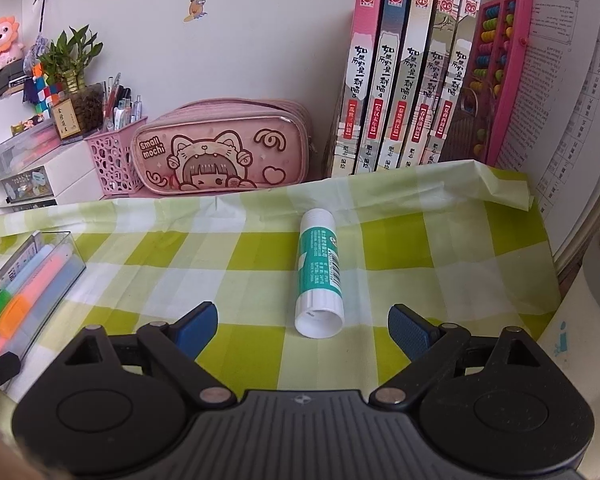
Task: Organize stationery
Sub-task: 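Move the right tool back to the green-capped glue stick, then grasp the green-labelled glue stick with the right tool and lift it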
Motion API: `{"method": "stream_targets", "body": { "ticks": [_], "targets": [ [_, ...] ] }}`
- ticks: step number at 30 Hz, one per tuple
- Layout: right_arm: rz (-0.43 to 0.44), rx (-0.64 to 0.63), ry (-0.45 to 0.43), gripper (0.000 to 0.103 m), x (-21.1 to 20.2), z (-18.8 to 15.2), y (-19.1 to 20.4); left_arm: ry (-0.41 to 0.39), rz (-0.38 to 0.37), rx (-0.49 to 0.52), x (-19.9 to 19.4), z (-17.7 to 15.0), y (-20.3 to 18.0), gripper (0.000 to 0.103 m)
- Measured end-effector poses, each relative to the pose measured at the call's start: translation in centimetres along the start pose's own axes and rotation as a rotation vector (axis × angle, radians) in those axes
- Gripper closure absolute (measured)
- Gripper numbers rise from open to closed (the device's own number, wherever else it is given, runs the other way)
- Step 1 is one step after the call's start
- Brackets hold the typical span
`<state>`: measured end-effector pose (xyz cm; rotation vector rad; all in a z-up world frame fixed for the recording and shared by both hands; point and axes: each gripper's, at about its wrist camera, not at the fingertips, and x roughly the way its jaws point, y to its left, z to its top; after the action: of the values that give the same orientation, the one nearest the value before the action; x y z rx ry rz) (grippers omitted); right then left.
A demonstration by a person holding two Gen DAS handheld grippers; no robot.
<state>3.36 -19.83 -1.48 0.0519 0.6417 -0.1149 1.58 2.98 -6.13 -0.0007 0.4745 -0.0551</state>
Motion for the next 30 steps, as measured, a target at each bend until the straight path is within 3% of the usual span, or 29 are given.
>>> {"method": "stream_targets", "body": {
  "ticks": [4, 9, 17, 21, 30],
  "targets": [
    [-0.004, 0.011, 0.031, 0.016, 1.2, 0.5, -0.1, 0.0, 0.0, 0.0, 0.0, 0.0, 0.0, 0.027],
    [-0.012, 0.029, 0.054, 0.04, 2.1, 0.8, -0.3, 0.0, 0.0, 0.0, 0.0, 0.0, 0.0, 0.027],
    [0.0, 0.053, 0.042, 0.07, 2.1, 1.0, -0.3, 0.0, 0.0, 0.0, 0.0, 0.0, 0.0, 0.027],
    [0.016, 0.072, 0.054, 0.07, 1.8, 0.8, -0.2, 0.0, 0.0, 0.0, 0.0, 0.0, 0.0, 0.027],
    [0.188, 0.166, 0.129, 0.07, -0.5, -0.7, 0.8, 0.0, 0.0, 0.001, 0.0, 0.0, 0.0, 0.027]
  ]
}}
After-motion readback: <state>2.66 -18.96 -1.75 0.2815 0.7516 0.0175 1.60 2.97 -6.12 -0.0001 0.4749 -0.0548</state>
